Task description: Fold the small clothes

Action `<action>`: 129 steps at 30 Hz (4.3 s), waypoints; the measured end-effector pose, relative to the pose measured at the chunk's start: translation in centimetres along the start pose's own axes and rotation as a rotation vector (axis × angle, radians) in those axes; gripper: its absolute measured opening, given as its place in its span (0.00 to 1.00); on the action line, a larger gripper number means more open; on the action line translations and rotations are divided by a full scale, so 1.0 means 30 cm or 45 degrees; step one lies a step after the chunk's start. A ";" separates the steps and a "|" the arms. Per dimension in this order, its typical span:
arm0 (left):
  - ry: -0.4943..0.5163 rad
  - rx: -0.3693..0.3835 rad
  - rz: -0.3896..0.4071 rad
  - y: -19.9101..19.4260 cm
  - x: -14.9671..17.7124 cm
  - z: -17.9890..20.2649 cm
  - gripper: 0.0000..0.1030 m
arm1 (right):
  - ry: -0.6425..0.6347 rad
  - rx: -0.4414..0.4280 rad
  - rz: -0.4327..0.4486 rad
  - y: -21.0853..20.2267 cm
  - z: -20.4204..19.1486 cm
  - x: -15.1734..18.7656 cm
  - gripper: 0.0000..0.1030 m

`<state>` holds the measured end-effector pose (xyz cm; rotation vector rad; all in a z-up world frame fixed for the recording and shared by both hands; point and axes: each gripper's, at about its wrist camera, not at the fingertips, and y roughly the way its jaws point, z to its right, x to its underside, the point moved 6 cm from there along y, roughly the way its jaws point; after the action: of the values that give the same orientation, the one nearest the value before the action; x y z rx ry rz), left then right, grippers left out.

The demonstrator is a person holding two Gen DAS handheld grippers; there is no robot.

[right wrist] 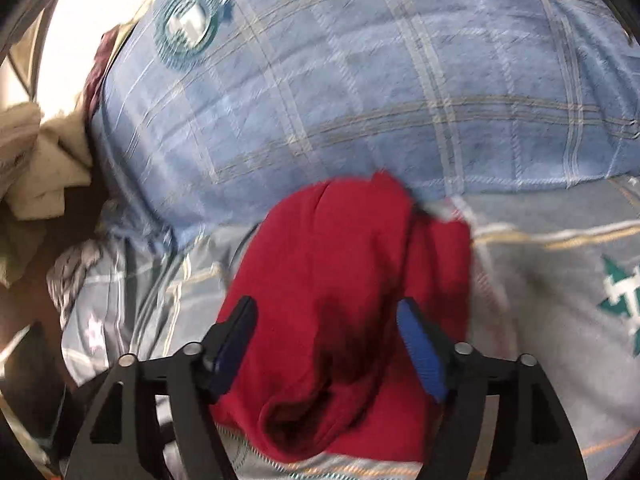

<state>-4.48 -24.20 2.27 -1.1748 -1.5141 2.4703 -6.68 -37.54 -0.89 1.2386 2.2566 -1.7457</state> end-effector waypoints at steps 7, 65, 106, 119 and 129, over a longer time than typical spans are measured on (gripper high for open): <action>0.046 -0.051 0.057 -0.027 0.007 0.019 0.68 | -0.135 0.163 0.078 -0.034 -0.022 0.039 0.20; -0.089 -0.204 0.084 0.032 0.120 -0.133 0.66 | -0.131 0.152 0.250 -0.275 -0.218 0.371 0.55; -0.062 -0.412 0.343 -0.216 0.270 -0.074 0.73 | -0.172 0.343 0.285 -0.290 -0.255 0.518 0.75; -0.012 -0.440 0.387 -0.326 0.288 -0.040 0.73 | -0.183 0.346 0.313 -0.324 -0.284 0.537 0.80; -0.010 -0.435 0.391 -0.353 0.303 -0.046 0.73 | -0.183 0.332 0.320 -0.337 -0.308 0.547 0.81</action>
<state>-13.91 -14.13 4.76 -1.5573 -1.9506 2.4546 -19.99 -21.25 2.93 1.3214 1.7532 -2.0003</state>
